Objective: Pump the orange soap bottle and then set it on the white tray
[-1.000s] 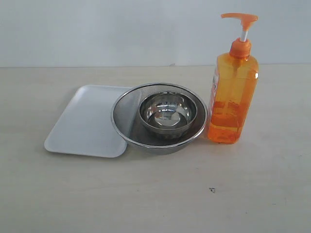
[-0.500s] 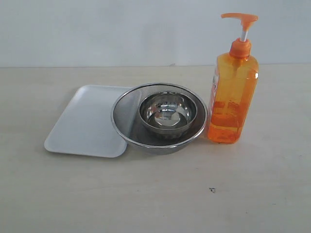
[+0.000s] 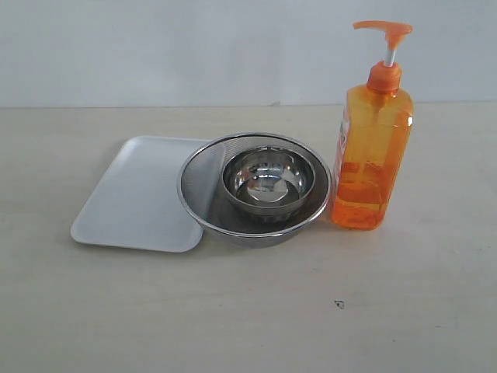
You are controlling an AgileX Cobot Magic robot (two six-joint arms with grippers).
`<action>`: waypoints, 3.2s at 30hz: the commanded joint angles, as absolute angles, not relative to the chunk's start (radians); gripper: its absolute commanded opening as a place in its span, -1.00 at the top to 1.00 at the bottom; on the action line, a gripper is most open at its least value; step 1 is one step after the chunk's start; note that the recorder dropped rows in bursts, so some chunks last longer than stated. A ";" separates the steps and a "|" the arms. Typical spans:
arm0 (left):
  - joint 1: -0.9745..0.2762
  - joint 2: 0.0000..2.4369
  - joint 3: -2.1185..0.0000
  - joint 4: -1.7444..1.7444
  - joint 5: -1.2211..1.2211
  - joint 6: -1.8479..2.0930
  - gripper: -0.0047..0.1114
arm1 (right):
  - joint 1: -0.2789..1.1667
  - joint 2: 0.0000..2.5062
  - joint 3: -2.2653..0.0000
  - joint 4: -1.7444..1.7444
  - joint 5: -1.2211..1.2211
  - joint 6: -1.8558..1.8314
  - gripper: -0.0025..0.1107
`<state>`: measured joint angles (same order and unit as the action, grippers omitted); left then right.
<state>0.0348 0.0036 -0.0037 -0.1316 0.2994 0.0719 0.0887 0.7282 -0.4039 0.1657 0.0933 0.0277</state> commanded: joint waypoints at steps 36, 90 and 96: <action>0.037 0.000 0.000 -0.131 0.300 0.075 0.84 | 0.847 1.359 -0.415 1.107 -0.741 -0.849 0.96; 0.037 0.000 0.000 -0.131 0.300 0.075 0.84 | 0.753 1.618 -0.534 0.966 -1.065 -0.526 -0.86; 0.037 0.000 0.000 -0.131 0.300 0.075 0.84 | 0.557 1.641 -0.608 0.702 -0.825 -0.378 -0.86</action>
